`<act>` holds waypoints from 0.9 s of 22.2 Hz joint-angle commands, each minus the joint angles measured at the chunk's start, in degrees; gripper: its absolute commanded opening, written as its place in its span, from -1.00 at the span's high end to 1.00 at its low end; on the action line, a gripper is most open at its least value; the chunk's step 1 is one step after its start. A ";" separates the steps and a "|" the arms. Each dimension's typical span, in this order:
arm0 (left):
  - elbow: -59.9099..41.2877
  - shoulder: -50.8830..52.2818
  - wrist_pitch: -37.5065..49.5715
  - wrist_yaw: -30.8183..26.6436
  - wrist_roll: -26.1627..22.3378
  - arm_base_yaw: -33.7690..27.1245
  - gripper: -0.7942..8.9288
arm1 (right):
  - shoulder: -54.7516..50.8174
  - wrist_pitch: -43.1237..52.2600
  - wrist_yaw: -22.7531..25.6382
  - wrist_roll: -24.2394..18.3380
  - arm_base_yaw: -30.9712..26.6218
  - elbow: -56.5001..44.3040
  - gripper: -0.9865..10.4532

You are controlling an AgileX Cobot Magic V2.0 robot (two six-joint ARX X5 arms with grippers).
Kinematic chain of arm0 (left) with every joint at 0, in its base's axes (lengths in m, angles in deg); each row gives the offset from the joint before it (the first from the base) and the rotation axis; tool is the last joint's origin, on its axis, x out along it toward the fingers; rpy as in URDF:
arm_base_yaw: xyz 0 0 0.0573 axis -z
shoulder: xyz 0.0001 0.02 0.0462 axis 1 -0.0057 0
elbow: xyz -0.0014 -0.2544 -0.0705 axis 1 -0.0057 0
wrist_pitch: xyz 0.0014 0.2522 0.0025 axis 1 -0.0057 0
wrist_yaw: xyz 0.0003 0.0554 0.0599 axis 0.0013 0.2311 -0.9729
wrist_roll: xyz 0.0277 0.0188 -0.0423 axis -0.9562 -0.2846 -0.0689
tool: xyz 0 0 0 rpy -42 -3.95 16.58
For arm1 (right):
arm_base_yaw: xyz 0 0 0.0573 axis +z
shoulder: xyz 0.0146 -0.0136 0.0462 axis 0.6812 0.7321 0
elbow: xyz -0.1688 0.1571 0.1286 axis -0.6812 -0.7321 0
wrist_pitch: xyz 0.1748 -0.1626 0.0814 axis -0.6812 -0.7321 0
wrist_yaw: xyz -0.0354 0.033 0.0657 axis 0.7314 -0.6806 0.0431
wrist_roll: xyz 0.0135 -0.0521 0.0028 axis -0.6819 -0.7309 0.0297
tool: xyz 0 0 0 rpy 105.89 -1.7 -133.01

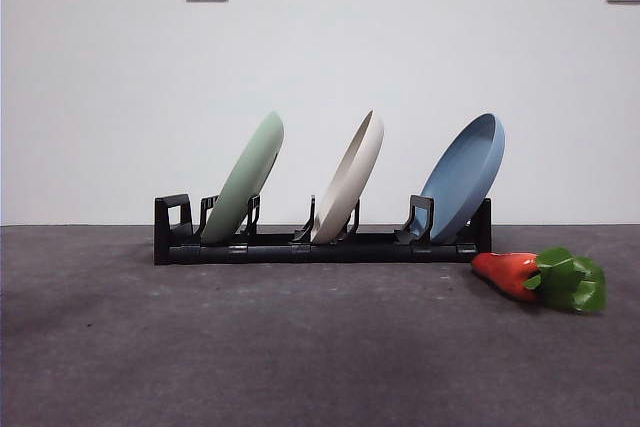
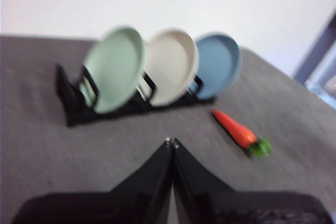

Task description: Take the green plate from the plate rack,put the plate on the table,take the carrot from the table,put the carrot in the plate

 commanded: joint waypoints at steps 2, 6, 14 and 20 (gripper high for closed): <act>4.24 -4.02 -5.81 3.89 -6.60 -0.13 0.85 | 4.59 -7.98 -3.30 -9.70 0.09 5.35 0.85; 7.65 -7.34 -10.64 6.58 -10.54 -0.09 0.85 | 7.87 -14.23 -4.81 -13.51 0.13 8.24 0.85; 8.61 -8.83 -13.27 7.15 -9.88 -0.11 -0.39 | 8.85 -14.80 -4.63 -13.00 0.13 8.44 -0.23; 8.63 -10.23 -8.20 7.19 -8.44 -0.09 -0.39 | 8.85 -14.80 -4.63 -12.26 0.13 8.44 -0.23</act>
